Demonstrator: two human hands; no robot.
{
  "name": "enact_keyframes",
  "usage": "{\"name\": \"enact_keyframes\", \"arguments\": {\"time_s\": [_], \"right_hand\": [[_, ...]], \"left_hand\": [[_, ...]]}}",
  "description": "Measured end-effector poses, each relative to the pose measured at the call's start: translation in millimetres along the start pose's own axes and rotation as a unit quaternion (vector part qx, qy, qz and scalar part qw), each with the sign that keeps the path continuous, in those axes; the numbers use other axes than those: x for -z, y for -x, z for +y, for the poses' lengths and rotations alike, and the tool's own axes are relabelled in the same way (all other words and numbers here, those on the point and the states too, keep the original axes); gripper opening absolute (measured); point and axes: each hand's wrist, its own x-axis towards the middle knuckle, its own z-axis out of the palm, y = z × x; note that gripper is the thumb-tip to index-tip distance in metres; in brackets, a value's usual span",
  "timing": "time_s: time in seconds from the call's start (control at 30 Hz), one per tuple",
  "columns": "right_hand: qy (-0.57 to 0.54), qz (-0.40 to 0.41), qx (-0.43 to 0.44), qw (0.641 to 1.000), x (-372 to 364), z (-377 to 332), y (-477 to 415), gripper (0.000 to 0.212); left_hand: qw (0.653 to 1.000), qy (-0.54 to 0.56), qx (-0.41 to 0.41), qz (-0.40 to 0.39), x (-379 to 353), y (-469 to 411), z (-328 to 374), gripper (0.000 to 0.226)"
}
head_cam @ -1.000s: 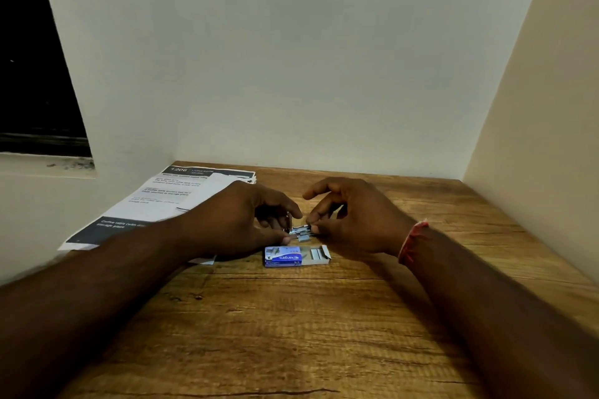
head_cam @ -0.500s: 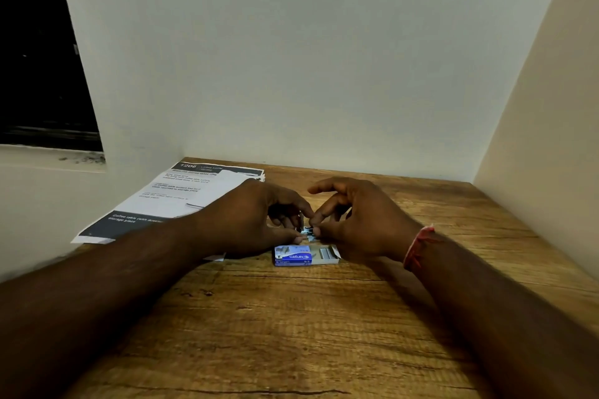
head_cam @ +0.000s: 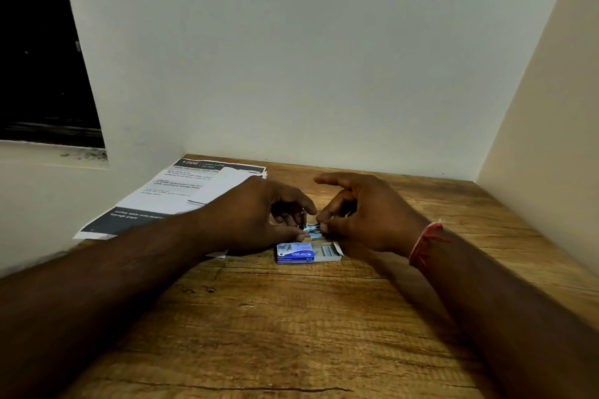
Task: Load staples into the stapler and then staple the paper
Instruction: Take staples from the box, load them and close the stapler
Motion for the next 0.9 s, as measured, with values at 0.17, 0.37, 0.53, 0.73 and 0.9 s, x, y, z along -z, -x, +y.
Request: {"name": "enact_keyframes", "arguments": {"time_s": [0.17, 0.37, 0.53, 0.73, 0.9], "right_hand": [[-0.010, -0.004, -0.004, 1.000, 0.1, 0.2, 0.4, 0.086], [-0.008, -0.012, -0.010, 1.000, 0.5, 0.5, -0.8, 0.082], [-0.028, -0.018, -0.032, 0.999, 4.2, -0.7, 0.3, 0.063], [-0.033, -0.007, -0.034, 0.999, 0.9, -0.4, 0.2, 0.057], [-0.014, -0.005, -0.020, 1.000, -0.8, 0.1, 0.0, 0.061]], "left_hand": [[1.000, -0.007, -0.001, -0.003, 0.6, -0.1, 2.1, 0.041], [1.000, -0.007, -0.005, 0.000, -0.1, 0.1, 0.8, 0.042], [1.000, 0.000, -0.004, -0.003, -0.6, 0.3, -0.5, 0.041], [1.000, -0.001, -0.010, -0.009, 0.0, -0.4, -1.8, 0.042], [1.000, -0.004, -0.010, -0.008, -0.5, -0.4, -1.2, 0.043]]}}
